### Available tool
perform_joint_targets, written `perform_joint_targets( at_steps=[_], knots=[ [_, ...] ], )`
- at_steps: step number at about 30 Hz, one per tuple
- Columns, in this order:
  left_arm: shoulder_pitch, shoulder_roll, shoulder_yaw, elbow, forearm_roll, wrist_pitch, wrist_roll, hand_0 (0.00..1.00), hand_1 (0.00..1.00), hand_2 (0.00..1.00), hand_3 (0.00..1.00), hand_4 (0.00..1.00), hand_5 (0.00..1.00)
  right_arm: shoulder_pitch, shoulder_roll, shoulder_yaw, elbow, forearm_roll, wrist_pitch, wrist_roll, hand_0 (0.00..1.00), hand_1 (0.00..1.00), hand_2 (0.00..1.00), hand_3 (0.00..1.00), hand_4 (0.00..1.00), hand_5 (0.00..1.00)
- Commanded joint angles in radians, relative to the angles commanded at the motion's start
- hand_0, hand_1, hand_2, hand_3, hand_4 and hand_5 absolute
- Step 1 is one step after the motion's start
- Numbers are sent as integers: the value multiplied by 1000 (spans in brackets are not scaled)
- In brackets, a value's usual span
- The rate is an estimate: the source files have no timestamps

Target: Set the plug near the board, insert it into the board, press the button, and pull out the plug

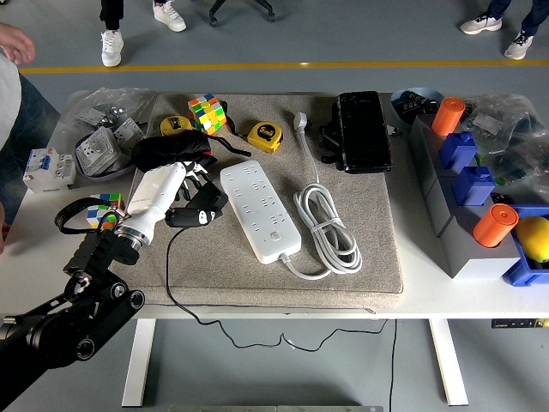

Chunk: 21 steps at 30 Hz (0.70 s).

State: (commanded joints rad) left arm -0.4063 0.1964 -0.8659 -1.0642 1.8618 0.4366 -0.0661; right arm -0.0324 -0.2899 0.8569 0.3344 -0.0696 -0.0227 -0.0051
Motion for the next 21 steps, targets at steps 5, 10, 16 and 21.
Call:
perform_joint_targets(
  at_steps=[5,10,16,21],
  knots=[
    [-24,8,27,-7,-42,-11,-40,235,319,336,506,846,51,1,0,1,1,-1,-1,1,606,664,621,502,793,519],
    [-57,15,73,7,-73,-22,-75,234,313,333,505,843,55,1,0,0,1,0,-1,1,604,662,621,502,793,519],
    [-90,10,124,42,-79,-29,-86,236,311,335,504,830,66,1,0,-5,1,3,-1,0,604,664,620,502,791,518],
    [-98,-6,130,70,-75,-31,-89,236,311,335,504,830,66,2,1,-4,1,3,-2,1,604,664,620,502,791,518]
  ],
)
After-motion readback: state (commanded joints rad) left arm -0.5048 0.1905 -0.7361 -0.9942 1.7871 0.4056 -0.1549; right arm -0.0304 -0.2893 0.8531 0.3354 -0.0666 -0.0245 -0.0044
